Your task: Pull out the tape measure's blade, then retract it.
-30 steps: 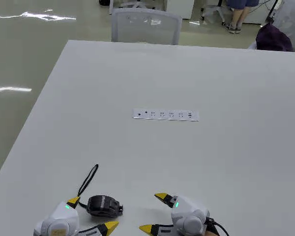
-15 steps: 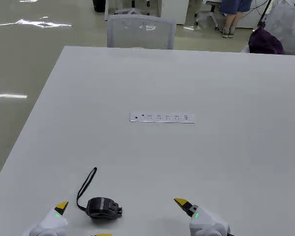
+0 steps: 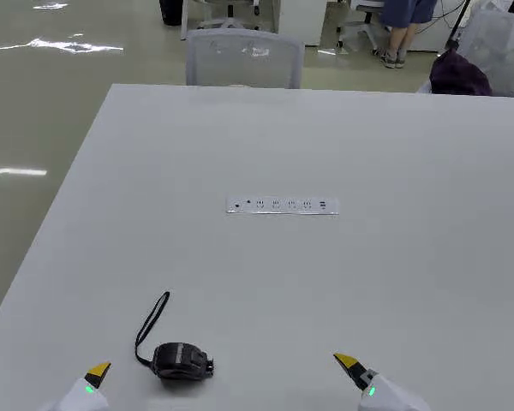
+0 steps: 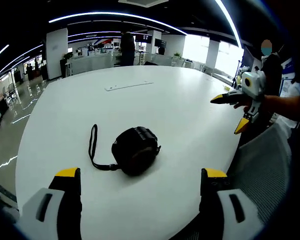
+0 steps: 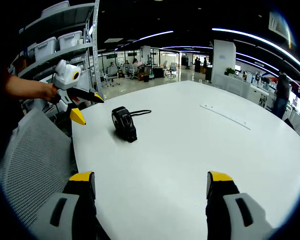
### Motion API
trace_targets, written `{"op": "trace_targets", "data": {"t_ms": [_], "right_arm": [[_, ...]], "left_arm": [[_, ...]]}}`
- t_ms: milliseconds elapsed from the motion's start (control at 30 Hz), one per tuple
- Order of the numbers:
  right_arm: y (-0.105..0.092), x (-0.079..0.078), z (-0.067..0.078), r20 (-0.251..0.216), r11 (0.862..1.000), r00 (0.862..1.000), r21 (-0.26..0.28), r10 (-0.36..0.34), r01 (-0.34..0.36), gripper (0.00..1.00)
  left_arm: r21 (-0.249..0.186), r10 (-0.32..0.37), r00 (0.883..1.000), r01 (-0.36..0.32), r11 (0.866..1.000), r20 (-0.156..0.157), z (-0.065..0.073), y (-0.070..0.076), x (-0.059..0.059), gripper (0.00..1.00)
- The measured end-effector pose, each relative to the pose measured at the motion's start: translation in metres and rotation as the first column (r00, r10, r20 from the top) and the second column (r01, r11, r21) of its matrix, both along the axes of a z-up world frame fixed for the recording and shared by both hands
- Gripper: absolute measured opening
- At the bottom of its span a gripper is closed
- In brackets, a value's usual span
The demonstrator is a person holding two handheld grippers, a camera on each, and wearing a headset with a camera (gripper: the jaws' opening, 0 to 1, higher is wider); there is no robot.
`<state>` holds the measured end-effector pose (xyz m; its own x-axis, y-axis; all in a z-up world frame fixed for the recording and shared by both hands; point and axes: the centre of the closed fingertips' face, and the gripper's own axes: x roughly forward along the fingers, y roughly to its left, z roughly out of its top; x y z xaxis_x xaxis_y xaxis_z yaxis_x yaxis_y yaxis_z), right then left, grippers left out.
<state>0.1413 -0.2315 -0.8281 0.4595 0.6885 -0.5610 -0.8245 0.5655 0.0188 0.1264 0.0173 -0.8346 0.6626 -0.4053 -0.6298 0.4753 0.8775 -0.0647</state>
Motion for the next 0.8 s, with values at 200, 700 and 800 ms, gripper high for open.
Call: {"op": "trace_targets", "data": {"t_ms": [200, 700, 800], "right_arm": [[-0.010, -0.002, 0.005, 0.001, 0.999, 0.999, -0.010, -0.034, 0.034, 0.98], [-0.026, 0.000, 0.017, -0.018, 0.994, 0.994, 0.022, -0.107, 0.108, 1.00], [-0.027, 0.000, 0.018, -0.022, 0.993, 0.993, 0.031, -0.113, 0.114, 1.00]], "left_arm": [[-0.004, -0.020, 1.000, 0.020, 1.000, 0.003, 0.005, -0.004, -0.005, 0.99], [-0.013, -0.027, 0.999, 0.028, 1.000, 0.021, 0.014, -0.003, -0.010, 0.99], [-0.003, -0.028, 0.999, 0.028, 1.000, 0.022, 0.015, -0.001, -0.009, 0.99]]}}
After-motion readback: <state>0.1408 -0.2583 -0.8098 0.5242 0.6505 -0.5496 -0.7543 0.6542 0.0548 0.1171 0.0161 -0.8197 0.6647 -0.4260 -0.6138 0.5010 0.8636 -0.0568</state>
